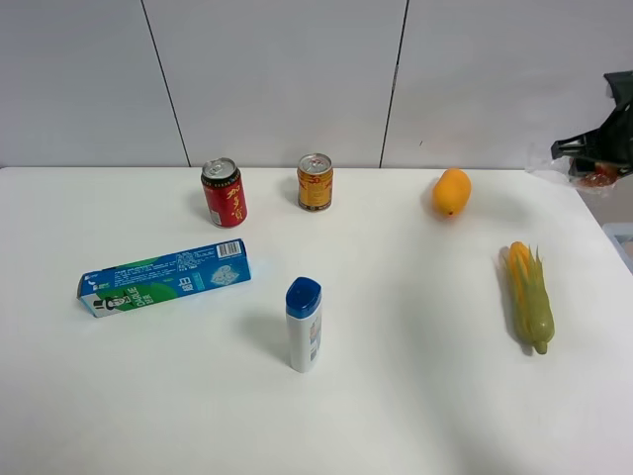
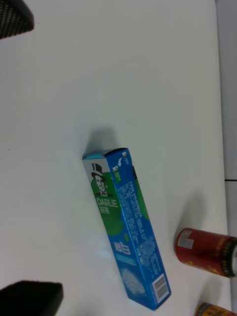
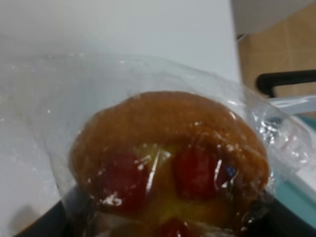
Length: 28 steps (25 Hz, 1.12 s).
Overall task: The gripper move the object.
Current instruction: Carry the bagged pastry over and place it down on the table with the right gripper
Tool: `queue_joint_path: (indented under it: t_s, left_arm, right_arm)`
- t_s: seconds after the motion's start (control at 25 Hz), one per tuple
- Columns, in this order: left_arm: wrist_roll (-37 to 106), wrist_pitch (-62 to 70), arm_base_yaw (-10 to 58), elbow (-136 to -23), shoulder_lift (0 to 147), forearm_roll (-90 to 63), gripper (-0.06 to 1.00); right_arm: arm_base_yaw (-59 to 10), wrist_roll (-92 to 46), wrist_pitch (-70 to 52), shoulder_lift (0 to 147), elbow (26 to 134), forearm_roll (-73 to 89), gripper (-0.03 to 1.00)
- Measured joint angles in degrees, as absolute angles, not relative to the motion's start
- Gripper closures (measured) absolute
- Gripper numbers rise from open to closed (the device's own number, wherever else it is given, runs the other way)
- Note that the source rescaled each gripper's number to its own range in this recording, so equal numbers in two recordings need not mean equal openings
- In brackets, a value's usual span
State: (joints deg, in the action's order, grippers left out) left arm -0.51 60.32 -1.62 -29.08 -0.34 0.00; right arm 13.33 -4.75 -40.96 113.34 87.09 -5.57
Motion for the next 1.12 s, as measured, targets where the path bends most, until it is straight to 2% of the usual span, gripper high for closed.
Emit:
queue_joint_path:
  t_s: [0.4,1.12]
  left_arm:
    - [-0.51,60.32,-1.62,-29.08,-0.34,0.00,-0.06]
    - [-0.51,60.32,-1.62,-29.08,-0.34,0.00,-0.06]
  right_arm:
    - [13.27,-4.71,-32.91,124.43,87.09,-5.26,0.95]
    - [13.27,-4.71,-27.81,127.65,87.09,-5.67,0.95]
